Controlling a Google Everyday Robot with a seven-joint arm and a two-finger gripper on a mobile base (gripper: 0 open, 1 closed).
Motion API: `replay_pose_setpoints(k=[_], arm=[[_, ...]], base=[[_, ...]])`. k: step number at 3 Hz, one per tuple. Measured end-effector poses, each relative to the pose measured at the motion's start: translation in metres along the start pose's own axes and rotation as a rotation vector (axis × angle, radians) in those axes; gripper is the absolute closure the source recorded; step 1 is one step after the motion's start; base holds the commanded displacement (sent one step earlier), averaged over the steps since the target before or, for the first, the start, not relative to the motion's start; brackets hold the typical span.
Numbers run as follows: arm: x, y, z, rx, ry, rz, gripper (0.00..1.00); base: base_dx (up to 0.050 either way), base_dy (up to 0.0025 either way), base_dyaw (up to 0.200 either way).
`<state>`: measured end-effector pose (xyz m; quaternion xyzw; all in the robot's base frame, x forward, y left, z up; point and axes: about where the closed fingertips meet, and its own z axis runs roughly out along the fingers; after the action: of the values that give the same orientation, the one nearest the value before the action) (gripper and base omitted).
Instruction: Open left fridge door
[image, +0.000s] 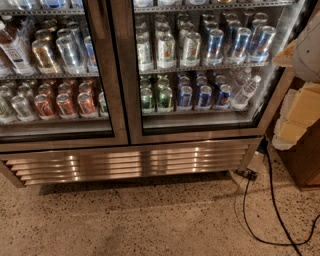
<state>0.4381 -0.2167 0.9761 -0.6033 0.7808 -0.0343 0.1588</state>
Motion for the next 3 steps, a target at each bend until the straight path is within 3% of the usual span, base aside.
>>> replay_pose_setpoints(k=[3], arm=[[0.0,0.0,0.0,0.0,0.0,0.0,0.0]], base=[[0.047,0.0,0.0]])
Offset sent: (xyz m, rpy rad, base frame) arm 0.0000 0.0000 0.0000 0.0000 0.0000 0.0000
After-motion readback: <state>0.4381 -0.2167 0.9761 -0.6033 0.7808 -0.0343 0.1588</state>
